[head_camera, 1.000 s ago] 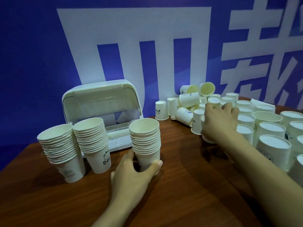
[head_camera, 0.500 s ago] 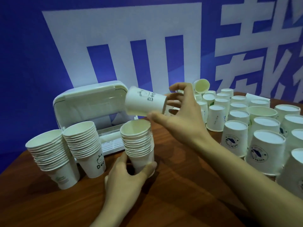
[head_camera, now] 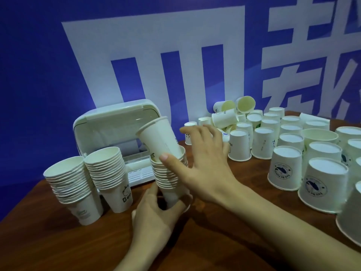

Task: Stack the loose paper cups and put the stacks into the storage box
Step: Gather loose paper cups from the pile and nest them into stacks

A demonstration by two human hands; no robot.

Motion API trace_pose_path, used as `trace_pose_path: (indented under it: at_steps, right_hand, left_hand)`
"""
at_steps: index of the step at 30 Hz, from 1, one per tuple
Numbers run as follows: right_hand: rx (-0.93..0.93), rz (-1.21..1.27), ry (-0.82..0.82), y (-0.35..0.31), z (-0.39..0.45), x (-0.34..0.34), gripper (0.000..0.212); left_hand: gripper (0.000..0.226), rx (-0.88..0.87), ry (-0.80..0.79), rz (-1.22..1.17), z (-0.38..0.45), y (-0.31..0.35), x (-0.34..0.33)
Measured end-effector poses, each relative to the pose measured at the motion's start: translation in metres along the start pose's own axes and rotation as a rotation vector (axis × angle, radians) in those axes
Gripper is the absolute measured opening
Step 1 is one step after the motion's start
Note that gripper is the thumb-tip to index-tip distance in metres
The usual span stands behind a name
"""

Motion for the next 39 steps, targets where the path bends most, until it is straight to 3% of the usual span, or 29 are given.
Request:
trace_pose_path:
  at_steps: [5,13,17,21,24,27,30,35,36,39]
  right_hand:
    - [-0.051,0.398,-0.058,0.005,0.003,-0.002,0.077]
    - [-0.142,0.569,-0.064,0.028,0.016,-0.013,0.061]
    - [-0.087,0.38,-0.022,0.024,0.019,-0.005,0.039]
    - [-0.04,0.296,0.034,0.031,0.028,0.015,0.048]
    - [-0.047,-0.051,0.123,0.064,0.048,0.033,0.053]
    - [-0.172,-0.426,-0.053,0.111,0.06,0.022,0.065]
    - [-0.255,-0.612,-0.165,0.142,0.057,0.005,0.073]
    - [-0.196,-0.646,0.168,0.114,0.056,0.03,0.079]
    - [-0.208,-0.651,0.172,0.111,0.054,0.031,0.084]
    - [-0.348,-0.739,-0.083,0.127,0.048,0.014,0.09]
  left_hand:
    - [0.064,-0.003,0.01,0.017,-0.001,-0.002,0.001]
    - [0.074,0.031,-0.007,0.055,-0.002,-0.003,0.002]
    - [0.069,0.021,-0.004,0.059,-0.002,-0.001,0.002]
    - [0.068,0.016,-0.012,0.081,-0.001,-0.004,0.003]
    - [0.061,0.016,-0.027,0.084,-0.001,-0.004,0.002]
    - [0.059,0.01,-0.012,0.083,-0.002,-0.001,0.002]
    - [0.062,0.021,-0.011,0.074,-0.002,-0.002,0.002]
    - [0.07,0.026,-0.015,0.044,-0.003,0.001,0.001]
    - [0.071,0.024,-0.015,0.043,-0.002,0.0,0.001]
    - [0.071,0.026,-0.013,0.047,-0.003,0.0,0.001]
Point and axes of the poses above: each hand's wrist, its own z-axis towards the middle knuckle, its own x-axis out of the back of the hand, y = z × x, the point moved 8 cm from there along z, towards the middle knuckle, and after that the axes turned 6 degrees about -x, right-handed, at the moved point
